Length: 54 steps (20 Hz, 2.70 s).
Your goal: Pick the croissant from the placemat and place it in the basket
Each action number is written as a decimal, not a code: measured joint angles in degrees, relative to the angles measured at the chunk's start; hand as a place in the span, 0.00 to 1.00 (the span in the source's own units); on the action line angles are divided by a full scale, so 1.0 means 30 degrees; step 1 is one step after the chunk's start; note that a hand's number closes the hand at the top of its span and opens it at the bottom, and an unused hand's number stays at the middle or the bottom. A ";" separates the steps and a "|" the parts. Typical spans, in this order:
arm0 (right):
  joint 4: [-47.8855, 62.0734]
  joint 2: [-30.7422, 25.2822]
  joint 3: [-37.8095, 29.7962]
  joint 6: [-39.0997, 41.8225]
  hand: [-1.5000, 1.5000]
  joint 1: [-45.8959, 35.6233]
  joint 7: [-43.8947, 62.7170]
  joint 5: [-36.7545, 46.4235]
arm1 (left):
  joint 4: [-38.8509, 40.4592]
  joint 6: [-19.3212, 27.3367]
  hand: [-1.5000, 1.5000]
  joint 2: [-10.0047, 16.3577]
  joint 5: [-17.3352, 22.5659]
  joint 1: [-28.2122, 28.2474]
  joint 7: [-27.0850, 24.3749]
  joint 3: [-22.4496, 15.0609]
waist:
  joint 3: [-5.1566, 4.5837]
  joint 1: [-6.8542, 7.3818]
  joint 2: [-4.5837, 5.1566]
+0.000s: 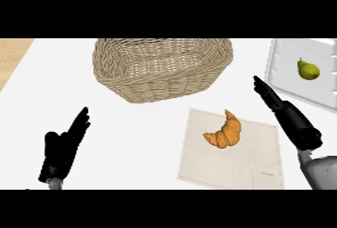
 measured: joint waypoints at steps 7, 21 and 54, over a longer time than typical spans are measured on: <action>0.0127 0.3208 -0.2228 -0.3439 1.00 -0.2516 0.0109 -0.1093 | 0.1271 -0.0562 0.50 -0.0307 0.0947 0.0124 0.0328 0.0826 | -0.0198 0.0420 0.0230; 0.3966 0.5951 0.2241 -1.1341 0.00 -0.7377 0.6921 0.9312 | 0.1843 -0.1353 0.50 -0.0384 0.1641 0.0592 -0.0060 0.1528 | -0.0422 0.0180 -0.0521; -0.4357 -0.2654 0.2797 0.6139 0.00 -1.2118 2.4138 0.2242 | 0.0971 -0.1558 0.50 -0.0119 0.1771 0.1721 0.0133 0.2232 | -0.0158 -0.0511 -0.0155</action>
